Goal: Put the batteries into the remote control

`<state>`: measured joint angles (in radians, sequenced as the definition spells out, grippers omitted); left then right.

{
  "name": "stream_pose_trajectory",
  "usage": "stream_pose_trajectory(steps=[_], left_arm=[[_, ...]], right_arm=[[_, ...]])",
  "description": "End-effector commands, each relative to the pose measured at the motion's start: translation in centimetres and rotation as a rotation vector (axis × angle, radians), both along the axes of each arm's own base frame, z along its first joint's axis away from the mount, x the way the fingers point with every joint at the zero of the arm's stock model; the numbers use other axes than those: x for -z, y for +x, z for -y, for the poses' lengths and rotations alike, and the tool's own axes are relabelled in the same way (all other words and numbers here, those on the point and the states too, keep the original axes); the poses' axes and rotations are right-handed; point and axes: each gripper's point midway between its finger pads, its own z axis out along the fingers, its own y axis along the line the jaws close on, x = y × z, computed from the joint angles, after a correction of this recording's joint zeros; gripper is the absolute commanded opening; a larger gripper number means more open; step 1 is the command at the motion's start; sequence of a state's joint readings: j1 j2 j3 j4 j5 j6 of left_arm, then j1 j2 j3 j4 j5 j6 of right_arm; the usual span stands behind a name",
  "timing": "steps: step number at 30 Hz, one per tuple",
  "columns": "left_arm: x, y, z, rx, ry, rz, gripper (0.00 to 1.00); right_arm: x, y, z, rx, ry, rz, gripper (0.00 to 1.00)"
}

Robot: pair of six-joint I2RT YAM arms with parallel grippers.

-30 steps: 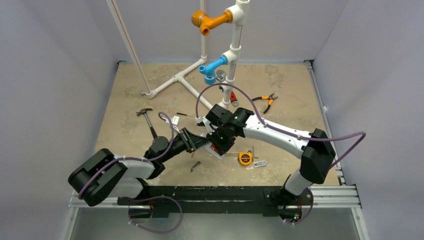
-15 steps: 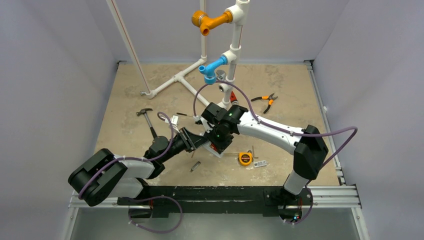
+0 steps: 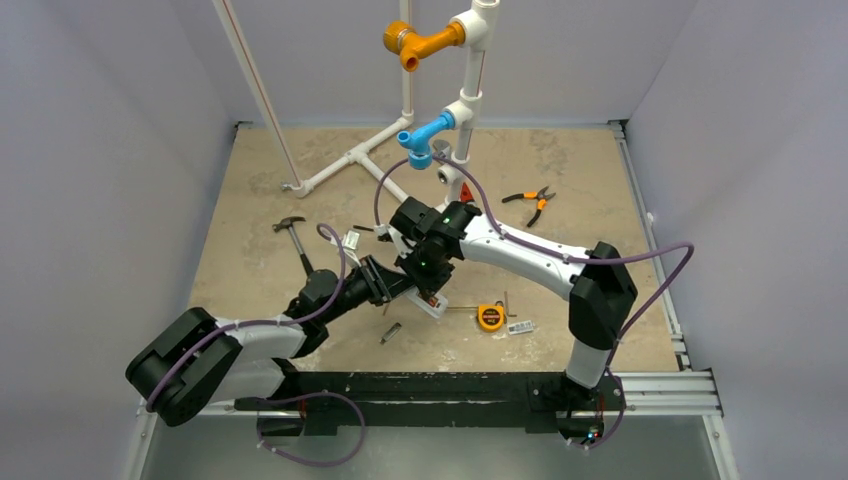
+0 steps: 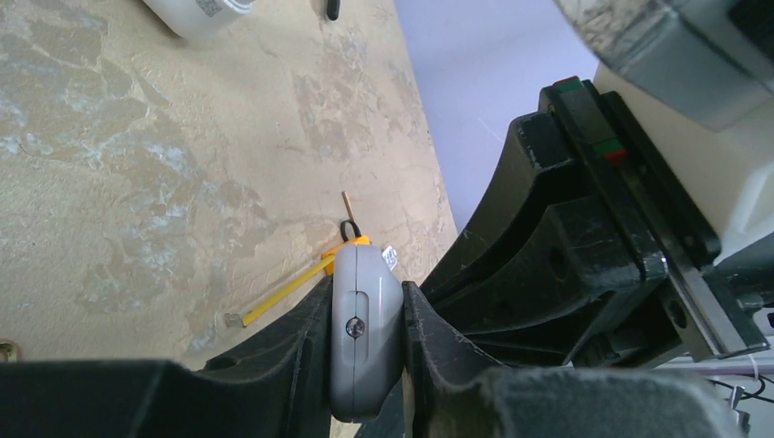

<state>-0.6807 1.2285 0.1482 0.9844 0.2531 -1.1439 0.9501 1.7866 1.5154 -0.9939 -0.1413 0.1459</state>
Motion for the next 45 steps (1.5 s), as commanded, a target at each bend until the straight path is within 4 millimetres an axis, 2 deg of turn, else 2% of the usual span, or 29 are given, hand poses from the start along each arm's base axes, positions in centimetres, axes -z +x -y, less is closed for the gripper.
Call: stream_pose_trajectory(steps=[1, 5, 14, 22, 25, 27, 32, 35, 40, 42, 45], left_arm=[[-7.9, -2.1, 2.0, 0.156, -0.193, 0.167, 0.0], [-7.9, -2.1, 2.0, 0.155, -0.192, 0.163, 0.0], [-7.1, -1.7, 1.9, 0.136, -0.159, 0.137, 0.0], [-6.9, -1.4, 2.3, 0.145, -0.126, 0.119, 0.0], [-6.6, -1.3, 2.4, 0.144, -0.115, 0.108, 0.0], [-6.5, -1.2, 2.5, 0.146, -0.112, 0.103, 0.0], [-6.6, -1.1, 3.0, 0.167, -0.115, 0.097, 0.0], [-6.6, -1.2, 3.1, 0.174, -0.117, 0.095, 0.0], [-6.5, -1.2, 3.1, 0.178, -0.116, 0.092, 0.0], [-6.5, -1.4, 3.0, 0.18, -0.118, 0.094, 0.0], [-6.2, -1.7, 2.7, 0.176, -0.116, 0.089, 0.0]], right_arm=[[-2.1, 4.3, -3.8, 0.016, 0.14, 0.17, 0.0], [-2.4, 4.2, -3.6, 0.0, 0.139, 0.172, 0.0], [-4.1, 3.1, -1.4, 0.009, 0.213, 0.254, 0.0], [-4.5, 2.9, 2.1, 0.138, 0.208, 0.346, 0.0], [-4.7, 3.5, 4.4, 0.244, 0.187, 0.419, 0.06], [-3.9, 3.8, 6.5, 0.323, 0.167, 0.443, 0.11], [-1.8, 6.0, 12.5, 0.617, 0.227, 0.328, 0.18], [-1.2, 7.1, 15.3, 0.738, 0.228, 0.324, 0.23], [-0.5, 9.1, 19.9, 0.978, 0.199, 0.384, 0.55], [-0.4, 9.7, 21.3, 1.074, 0.239, 0.396, 0.62], [-0.3, 10.4, 22.8, 1.169, 0.269, 0.423, 0.65]])
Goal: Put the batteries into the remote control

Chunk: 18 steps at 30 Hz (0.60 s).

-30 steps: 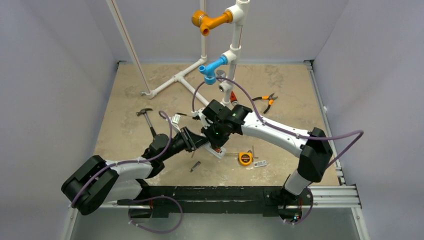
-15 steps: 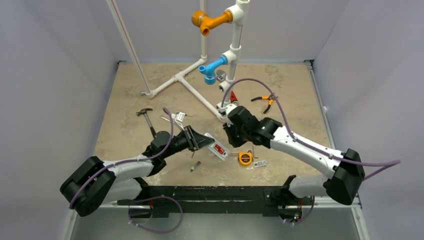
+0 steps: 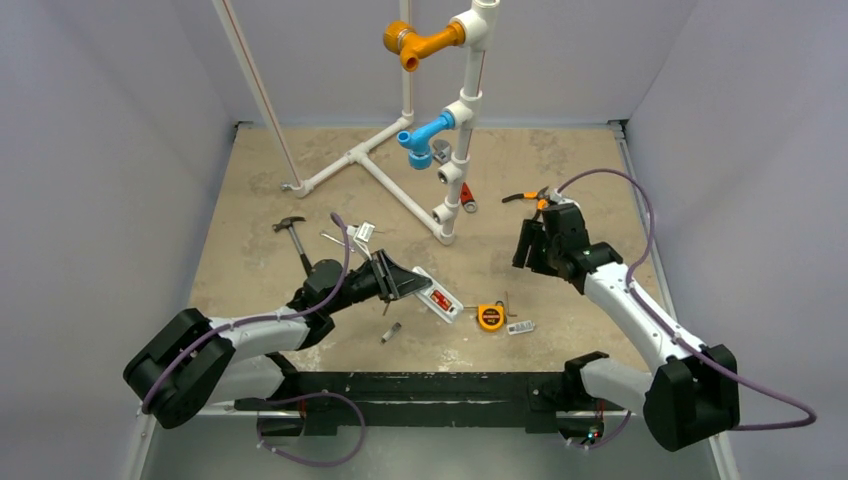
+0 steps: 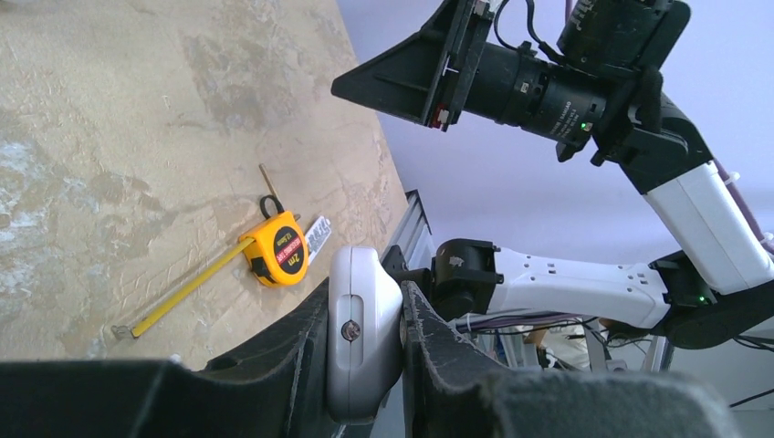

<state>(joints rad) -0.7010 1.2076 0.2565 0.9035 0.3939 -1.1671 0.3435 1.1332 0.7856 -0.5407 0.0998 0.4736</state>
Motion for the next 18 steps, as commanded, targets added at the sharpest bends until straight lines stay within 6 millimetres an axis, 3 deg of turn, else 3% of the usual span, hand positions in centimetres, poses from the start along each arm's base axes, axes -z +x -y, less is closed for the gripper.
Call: stream_pose_trajectory(steps=[1, 9, 18], left_arm=[[-2.8, -0.3, 0.1, 0.016, -0.069, 0.073, 0.0], [-2.2, -1.3, -0.3, 0.044, -0.032, 0.088, 0.0], [-1.7, -1.0, -0.3, 0.051, 0.052, 0.087, 0.0]], right_arm=[[-1.2, 2.3, 1.7, 0.175, 0.079, 0.11, 0.65], [0.7, 2.1, 0.8, 0.16, 0.125, 0.056, 0.65], [1.7, 1.3, 0.5, 0.131, 0.134, 0.038, 0.62]])
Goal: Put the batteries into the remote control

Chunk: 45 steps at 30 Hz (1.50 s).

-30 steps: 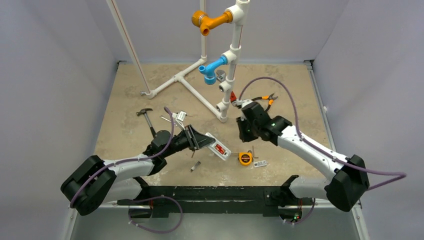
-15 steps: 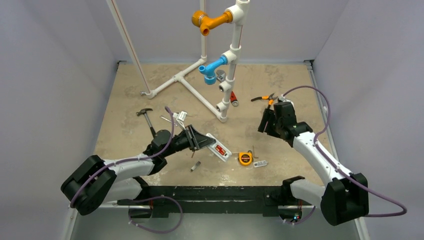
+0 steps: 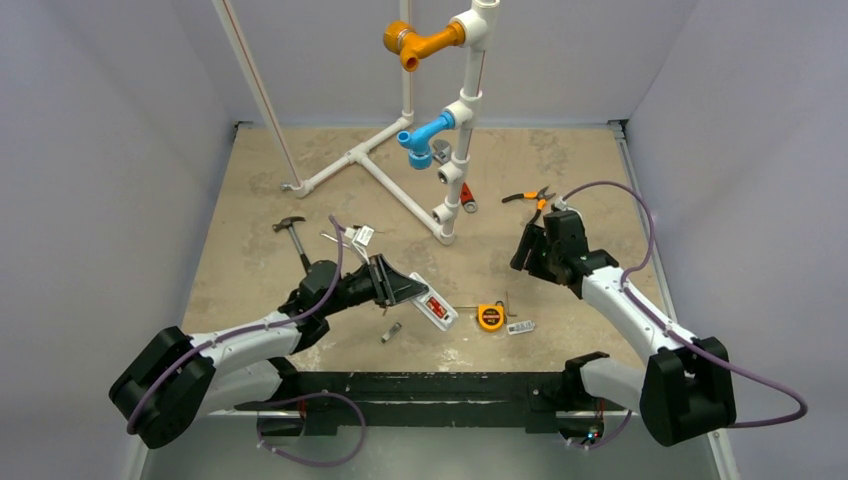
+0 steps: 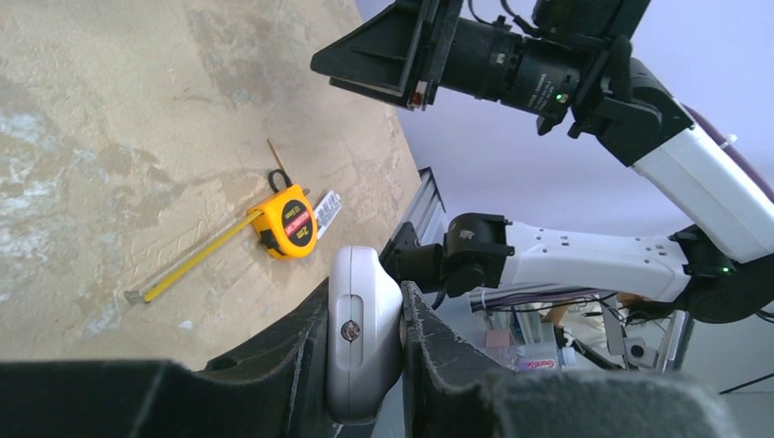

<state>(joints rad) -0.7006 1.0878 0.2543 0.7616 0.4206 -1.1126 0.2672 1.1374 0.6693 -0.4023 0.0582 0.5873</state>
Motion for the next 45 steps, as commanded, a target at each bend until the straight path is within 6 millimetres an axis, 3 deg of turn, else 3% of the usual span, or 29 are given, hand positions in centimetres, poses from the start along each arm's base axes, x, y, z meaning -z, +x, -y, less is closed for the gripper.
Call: stream_pose_trajectory(steps=[1, 13, 20, 27, 34, 39, 45], left_arm=[[-1.5, 0.3, 0.4, 0.024, 0.016, 0.061, 0.0], [-1.1, 0.8, 0.6, 0.026, 0.015, 0.037, 0.0], [-1.2, 1.2, 0.9, 0.035, 0.027, 0.038, 0.0], [-0.5, 1.1, 1.2, 0.06, 0.039, 0.026, 0.0], [-0.9, 1.2, 2.0, 0.087, -0.021, 0.011, 0.0], [-0.7, 1.3, 2.2, 0.096, -0.026, 0.008, 0.0], [-0.8, 1.1, 2.1, 0.105, -0.015, 0.023, 0.0]], right_arm=[[-1.0, 0.8, -0.4, -0.008, 0.026, 0.05, 0.62], [-1.2, 1.0, 0.1, -0.056, -0.04, 0.056, 0.58], [0.6, -2.4, 1.6, 0.052, -0.041, -0.038, 0.62], [1.6, -6.0, 1.1, 0.043, 0.003, -0.183, 0.62], [2.8, -7.9, 1.1, 0.089, 0.04, -0.225, 0.53], [2.9, -7.9, 1.3, 0.08, 0.031, -0.21, 0.48], [0.9, -7.1, 1.4, -0.049, -0.036, -0.185, 0.48]])
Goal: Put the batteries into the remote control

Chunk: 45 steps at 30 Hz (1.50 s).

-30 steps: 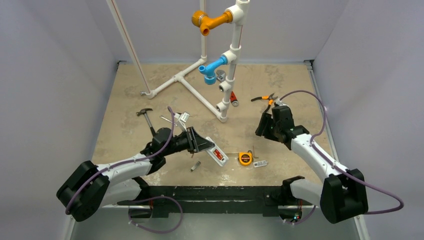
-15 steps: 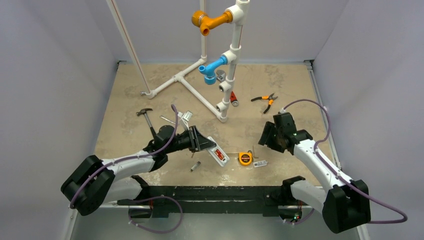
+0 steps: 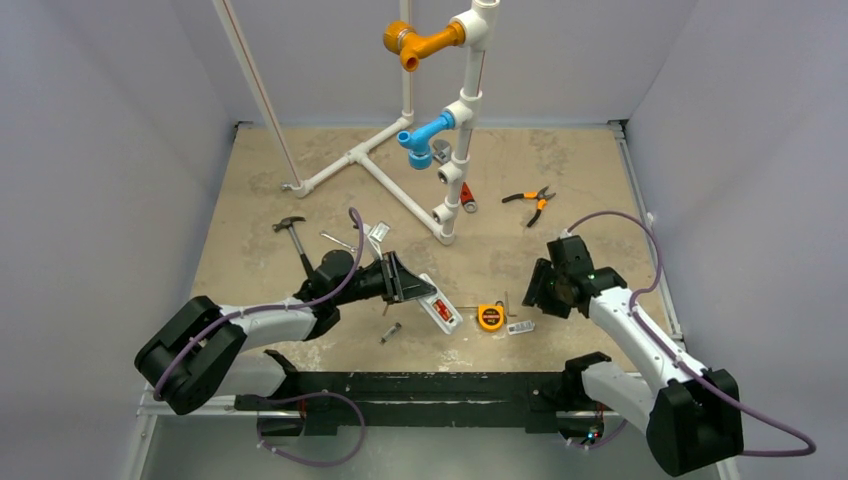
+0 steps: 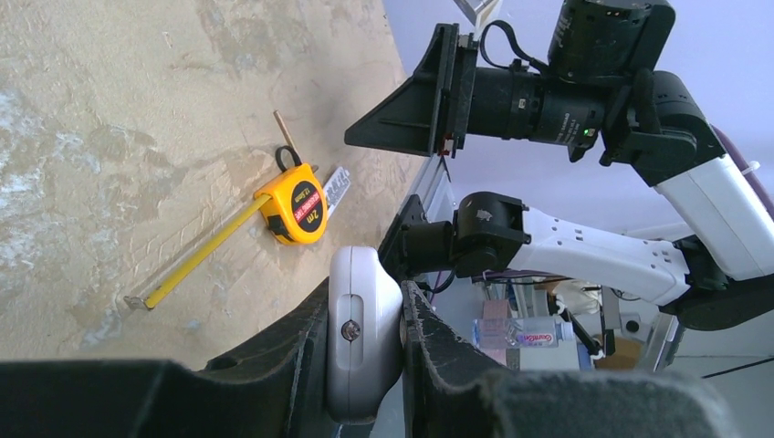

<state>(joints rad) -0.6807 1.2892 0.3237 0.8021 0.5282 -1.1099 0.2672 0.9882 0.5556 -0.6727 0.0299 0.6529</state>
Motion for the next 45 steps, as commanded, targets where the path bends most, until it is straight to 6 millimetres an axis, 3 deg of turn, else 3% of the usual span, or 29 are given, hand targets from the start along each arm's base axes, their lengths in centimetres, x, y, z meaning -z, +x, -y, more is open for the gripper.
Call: stream_pose_trajectory(steps=[1, 9, 11, 13, 15, 18, 20, 23, 27, 29, 33, 38, 45], left_arm=[[-3.1, 0.5, 0.5, 0.014, -0.066, 0.094, 0.0], [-3.6, 0.1, 0.4, 0.025, -0.077, 0.107, 0.0], [-3.6, -0.1, 0.3, 0.032, -0.072, 0.109, 0.0], [-3.6, -0.4, 0.3, 0.047, -0.073, 0.116, 0.0], [-3.7, -0.6, 0.3, 0.059, -0.076, 0.123, 0.0], [-3.7, -0.8, 0.2, 0.073, -0.081, 0.135, 0.0], [-3.8, -1.0, 0.1, 0.08, -0.089, 0.14, 0.0], [-3.7, -1.2, 0.0, 0.088, -0.096, 0.139, 0.0], [-3.5, -1.7, 0.0, 0.119, -0.106, 0.125, 0.0], [-3.3, -1.8, 0.0, 0.129, -0.106, 0.115, 0.0], [-3.2, -1.8, 0.0, 0.139, -0.104, 0.114, 0.0], [-3.6, -1.5, 0.3, 0.147, -0.106, 0.117, 0.0], [-3.3, -1.3, 0.1, 0.13, -0.1, 0.099, 0.0]], right_arm=[[-3.0, 1.6, -0.3, -0.111, -0.019, 0.063, 0.49], [-9.3, 5.7, -3.9, -0.303, 0.103, 0.361, 0.57], [-10.7, 6.2, -4.6, -0.429, 0.091, 0.443, 0.59], [-11.4, 4.9, -6.1, -0.787, 0.036, 0.516, 0.62], [-11.3, 4.3, -6.4, -0.888, -0.066, 0.508, 0.64], [-11.9, 2.2, -7.8, -1.088, -0.046, 0.536, 0.66], [-11.3, 1.1, -7.2, -1.208, -0.111, 0.525, 0.69], [-9.3, 0.5, -4.0, -1.288, -0.299, 0.373, 0.71], [-7.4, -0.9, -1.2, -1.408, -0.386, 0.159, 0.67], [-6.6, -2.2, -1.2, -1.504, -0.359, 0.126, 0.65], [-5.9, -2.7, -1.7, -1.545, -0.361, 0.155, 0.66], [-3.5, -3.5, -1.7, -1.656, -0.413, 0.077, 0.66], [-1.4, -2.5, -2.2, -1.689, -0.491, 0.064, 0.65]])
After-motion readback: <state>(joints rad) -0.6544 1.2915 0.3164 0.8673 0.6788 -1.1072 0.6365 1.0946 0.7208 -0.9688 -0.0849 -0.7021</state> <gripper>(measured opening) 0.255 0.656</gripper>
